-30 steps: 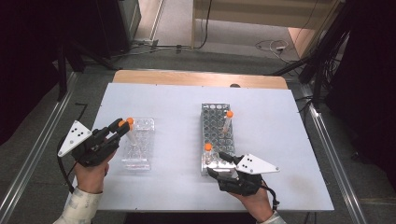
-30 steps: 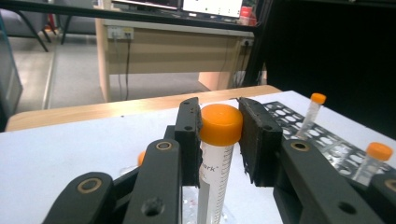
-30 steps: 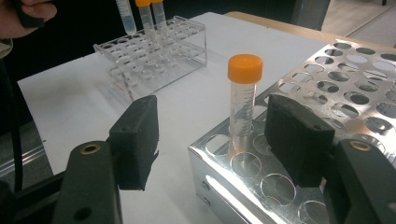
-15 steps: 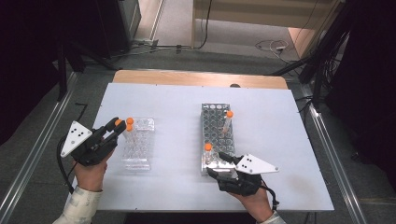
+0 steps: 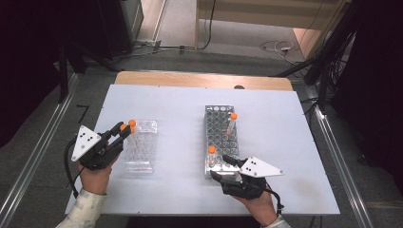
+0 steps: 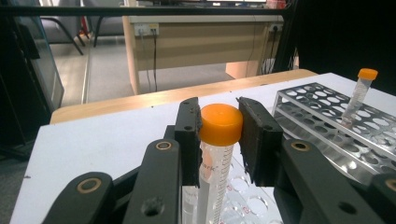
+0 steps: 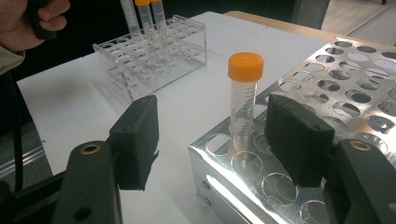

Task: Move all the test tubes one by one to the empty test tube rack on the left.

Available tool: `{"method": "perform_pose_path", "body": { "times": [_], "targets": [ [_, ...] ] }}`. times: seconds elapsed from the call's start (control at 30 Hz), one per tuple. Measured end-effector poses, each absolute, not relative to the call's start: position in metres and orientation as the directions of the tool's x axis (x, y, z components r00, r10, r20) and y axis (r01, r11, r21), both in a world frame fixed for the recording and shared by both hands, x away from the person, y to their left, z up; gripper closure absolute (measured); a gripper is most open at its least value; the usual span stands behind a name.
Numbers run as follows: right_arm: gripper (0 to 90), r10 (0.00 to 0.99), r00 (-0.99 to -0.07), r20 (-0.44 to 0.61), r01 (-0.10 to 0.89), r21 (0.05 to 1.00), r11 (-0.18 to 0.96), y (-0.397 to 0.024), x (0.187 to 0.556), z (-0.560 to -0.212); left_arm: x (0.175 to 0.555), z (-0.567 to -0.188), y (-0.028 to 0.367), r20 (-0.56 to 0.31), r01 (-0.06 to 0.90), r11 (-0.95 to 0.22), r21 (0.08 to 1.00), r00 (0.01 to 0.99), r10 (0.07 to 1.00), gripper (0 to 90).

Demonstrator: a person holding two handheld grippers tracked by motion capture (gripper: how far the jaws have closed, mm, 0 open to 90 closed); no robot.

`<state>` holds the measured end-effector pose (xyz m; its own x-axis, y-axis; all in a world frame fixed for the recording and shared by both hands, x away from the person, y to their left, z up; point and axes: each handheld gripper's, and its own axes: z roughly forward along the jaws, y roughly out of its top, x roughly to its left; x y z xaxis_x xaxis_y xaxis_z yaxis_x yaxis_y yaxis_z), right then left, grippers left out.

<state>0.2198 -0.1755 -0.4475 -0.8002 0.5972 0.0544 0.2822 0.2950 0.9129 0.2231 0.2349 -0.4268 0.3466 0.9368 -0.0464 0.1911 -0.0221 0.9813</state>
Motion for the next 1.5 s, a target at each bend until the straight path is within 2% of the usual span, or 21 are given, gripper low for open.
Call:
{"method": "perform_pose_path", "body": {
  "times": [0.4,0.97,1.2,1.5],
  "targets": [
    [33.9,0.597,-0.800,0.056,0.287,0.909,0.301,-0.174,0.220,-0.449,0.223,-0.437,0.232,-0.075,0.231,0.004,0.973,0.299,0.951,69.1],
    [33.9,0.594,-0.803,0.056,0.289,0.908,0.304,-0.173,0.220,-0.450,0.222,-0.439,0.228,-0.075,0.236,0.001,0.972,0.307,0.949,65.0],
    [33.9,0.597,-0.800,0.057,0.289,0.908,0.302,-0.174,0.220,-0.449,0.219,-0.436,0.225,-0.084,0.227,0.011,0.974,0.319,0.944,56.8],
    [33.8,0.613,-0.788,0.055,0.294,0.909,0.296,-0.176,0.222,-0.450,0.212,-0.428,0.213,-0.139,0.212,0.064,0.975,0.362,0.922,37.4]
  ]
}}
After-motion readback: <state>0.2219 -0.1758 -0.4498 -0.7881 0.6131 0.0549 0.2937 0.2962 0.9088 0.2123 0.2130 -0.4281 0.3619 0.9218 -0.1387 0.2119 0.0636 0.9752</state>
